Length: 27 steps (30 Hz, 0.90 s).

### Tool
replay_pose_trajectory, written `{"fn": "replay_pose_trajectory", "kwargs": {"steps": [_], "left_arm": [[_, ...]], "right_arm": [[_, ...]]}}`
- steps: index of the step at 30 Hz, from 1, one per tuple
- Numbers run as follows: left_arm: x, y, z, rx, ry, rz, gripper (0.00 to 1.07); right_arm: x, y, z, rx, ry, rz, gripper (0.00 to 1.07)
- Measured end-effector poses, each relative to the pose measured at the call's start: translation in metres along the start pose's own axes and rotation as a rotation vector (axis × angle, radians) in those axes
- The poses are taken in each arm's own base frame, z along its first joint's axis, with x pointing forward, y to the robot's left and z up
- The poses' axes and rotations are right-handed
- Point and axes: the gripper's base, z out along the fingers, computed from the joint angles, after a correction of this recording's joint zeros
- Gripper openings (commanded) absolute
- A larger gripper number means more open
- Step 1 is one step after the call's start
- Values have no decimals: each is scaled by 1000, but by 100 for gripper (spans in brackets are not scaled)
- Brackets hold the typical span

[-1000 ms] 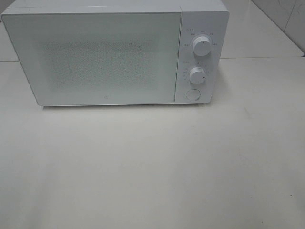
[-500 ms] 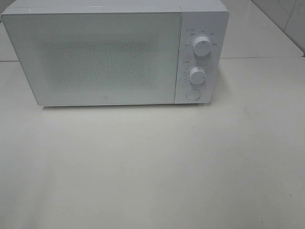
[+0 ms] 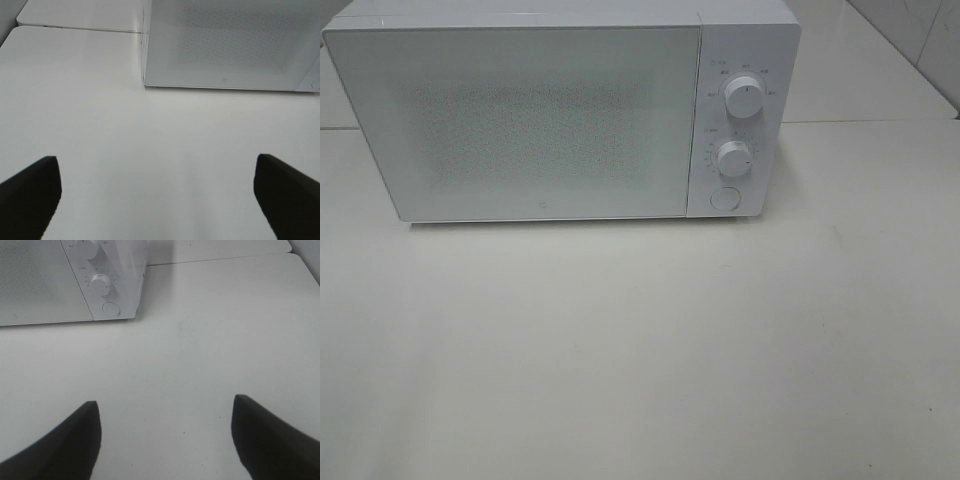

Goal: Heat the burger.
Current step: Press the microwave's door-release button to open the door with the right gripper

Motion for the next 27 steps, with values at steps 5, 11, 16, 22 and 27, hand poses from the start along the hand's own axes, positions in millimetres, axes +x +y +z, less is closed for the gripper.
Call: {"fn": "replay_pose_trajectory", "kwargs": {"steps": [5, 11, 16, 22, 27], "left_arm": [[0, 0, 0, 0, 0, 0, 100], [0, 0, 0, -1, 0, 1, 100], [0, 0, 0, -1, 0, 1, 100], [0, 0, 0, -1, 0, 1, 100], [0, 0, 0, -1, 0, 1, 100]], "right_arm": [[0, 0, 0, 0, -1, 0, 68], [0, 0, 0, 0, -1, 0, 68], [0, 0, 0, 0, -1, 0, 68], [-6, 1, -7, -9, -41, 3, 68], [-18, 2, -4, -10, -62, 2, 68]]}}
